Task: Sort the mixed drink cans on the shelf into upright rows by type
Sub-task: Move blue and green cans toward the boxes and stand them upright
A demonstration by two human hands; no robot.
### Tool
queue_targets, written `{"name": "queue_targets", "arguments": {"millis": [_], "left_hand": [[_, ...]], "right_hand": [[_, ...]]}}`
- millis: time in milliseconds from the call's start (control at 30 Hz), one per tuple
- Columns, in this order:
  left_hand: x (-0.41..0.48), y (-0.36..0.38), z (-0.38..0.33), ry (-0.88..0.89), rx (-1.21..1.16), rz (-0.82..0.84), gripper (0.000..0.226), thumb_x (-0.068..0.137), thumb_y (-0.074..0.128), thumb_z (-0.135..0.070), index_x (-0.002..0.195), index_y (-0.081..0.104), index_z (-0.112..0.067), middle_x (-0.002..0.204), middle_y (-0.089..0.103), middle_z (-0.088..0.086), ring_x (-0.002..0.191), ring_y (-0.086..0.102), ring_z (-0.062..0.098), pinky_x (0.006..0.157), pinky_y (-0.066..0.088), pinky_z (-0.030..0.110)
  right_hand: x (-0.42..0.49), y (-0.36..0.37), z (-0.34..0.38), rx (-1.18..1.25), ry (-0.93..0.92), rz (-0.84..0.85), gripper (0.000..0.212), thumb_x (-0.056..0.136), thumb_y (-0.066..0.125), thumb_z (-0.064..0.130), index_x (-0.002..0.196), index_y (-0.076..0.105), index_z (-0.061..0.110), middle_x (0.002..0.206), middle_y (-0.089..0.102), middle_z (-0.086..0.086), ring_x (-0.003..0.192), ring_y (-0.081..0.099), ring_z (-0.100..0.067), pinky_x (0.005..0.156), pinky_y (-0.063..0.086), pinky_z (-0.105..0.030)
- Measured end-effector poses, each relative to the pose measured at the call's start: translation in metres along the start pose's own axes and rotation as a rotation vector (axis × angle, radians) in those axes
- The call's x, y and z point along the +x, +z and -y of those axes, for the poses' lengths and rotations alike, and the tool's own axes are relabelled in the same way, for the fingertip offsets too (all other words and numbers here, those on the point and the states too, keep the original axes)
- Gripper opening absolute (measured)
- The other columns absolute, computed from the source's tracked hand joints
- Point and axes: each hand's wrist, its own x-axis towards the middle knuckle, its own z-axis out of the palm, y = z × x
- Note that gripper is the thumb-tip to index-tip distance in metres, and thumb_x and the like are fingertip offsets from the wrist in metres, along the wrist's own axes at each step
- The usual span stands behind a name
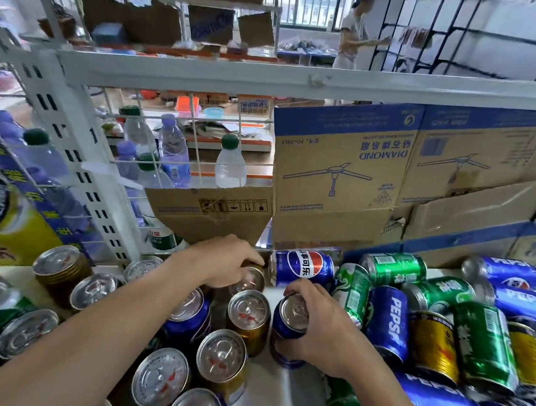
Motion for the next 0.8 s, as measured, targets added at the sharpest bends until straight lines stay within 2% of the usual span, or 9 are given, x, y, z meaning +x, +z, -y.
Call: {"name": "queue_targets", "arguments": {"millis": [133,200,267,333,533,633,700,767,800], "left_hand": [[-0.002,-0.006,-0.001,0.015,-0.129,-0.065,0.032,0.099,0.050,-0.026,0.131,0.057,-0.027,0.132,0.059,0.002,0.117,0.057,0.021,0.087,0.047,0.031],[0.001,-0.003,0.004,0.004,-0.163,-0.098,0.023,0.100,0.047,-0.022,0.109,0.068,-0.018,0.107,0.070,0.005,0.097,0.064,0.023,0.075,0.047,0.032],[0.003,0.002,0.011,-0.031,-0.154,-0.110,0.027,0.098,0.047,-0.017,0.076,0.062,-0.012,0.076,0.063,0.006,0.070,0.057,0.019,0.063,0.041,0.032],[0.002,0.004,0.013,-0.066,-0.104,-0.113,0.026,0.096,0.049,-0.014,0.072,0.059,-0.012,0.067,0.056,0.002,0.061,0.050,0.015,0.056,0.036,0.028],[0.001,0.007,0.013,-0.094,-0.015,-0.152,0.029,0.092,0.054,-0.010,0.065,0.050,-0.022,0.070,0.054,0.000,0.065,0.052,0.015,0.054,0.035,0.027],[0.000,0.011,0.012,-0.106,0.037,-0.195,0.023,0.090,0.055,-0.010,0.071,0.053,-0.022,0.077,0.058,-0.001,0.067,0.053,0.014,0.054,0.035,0.028],[0.001,0.014,0.016,-0.085,-0.032,-0.219,0.012,0.094,0.053,-0.016,0.091,0.062,-0.024,0.091,0.063,-0.003,0.079,0.057,0.015,0.064,0.043,0.030],[0.001,0.017,0.020,-0.060,-0.181,-0.202,0.022,0.099,0.047,-0.032,0.115,0.062,-0.028,0.114,0.065,-0.004,0.101,0.058,0.015,0.082,0.046,0.031],[0.000,0.018,0.021,-0.054,-0.234,-0.171,0.029,0.098,0.045,-0.043,0.121,0.059,-0.031,0.121,0.063,-0.006,0.108,0.057,0.014,0.088,0.045,0.031]], "right_hand": [[-0.002,0.001,-0.002,0.017,-0.001,-0.016,0.069,0.062,0.082,0.034,0.118,0.041,0.040,0.112,0.046,0.015,0.100,0.050,-0.009,0.086,0.046,-0.027],[-0.003,0.002,-0.003,0.031,0.005,-0.019,0.070,0.062,0.083,0.035,0.119,0.042,0.040,0.113,0.046,0.016,0.101,0.051,-0.009,0.088,0.046,-0.028],[-0.003,0.001,-0.002,0.038,0.004,-0.020,0.070,0.062,0.083,0.036,0.118,0.042,0.040,0.112,0.046,0.016,0.101,0.051,-0.008,0.088,0.046,-0.027],[-0.004,-0.001,-0.001,0.041,0.001,-0.015,0.070,0.061,0.084,0.038,0.118,0.043,0.040,0.112,0.047,0.017,0.102,0.051,-0.007,0.088,0.046,-0.027],[-0.006,-0.007,0.000,0.108,-0.036,0.009,0.055,0.062,0.086,0.038,0.107,0.054,0.035,0.104,0.053,0.017,0.092,0.055,-0.001,0.076,0.047,-0.018],[-0.007,-0.009,0.001,0.119,-0.052,0.078,0.050,0.062,0.085,0.044,0.102,0.058,0.034,0.100,0.058,0.015,0.090,0.057,-0.002,0.076,0.051,-0.022],[-0.005,-0.013,0.000,0.196,-0.033,0.147,0.048,0.064,0.078,0.057,0.101,0.061,0.033,0.098,0.064,0.012,0.088,0.062,-0.004,0.077,0.054,-0.028],[0.003,-0.019,-0.005,0.265,0.006,0.128,0.048,0.067,0.069,0.066,0.098,0.064,0.030,0.092,0.069,0.007,0.084,0.066,-0.009,0.077,0.056,-0.033],[0.009,-0.022,-0.008,0.245,0.024,0.073,0.045,0.072,0.067,0.063,0.099,0.065,0.027,0.089,0.070,0.006,0.082,0.066,-0.011,0.077,0.056,-0.034]]}}
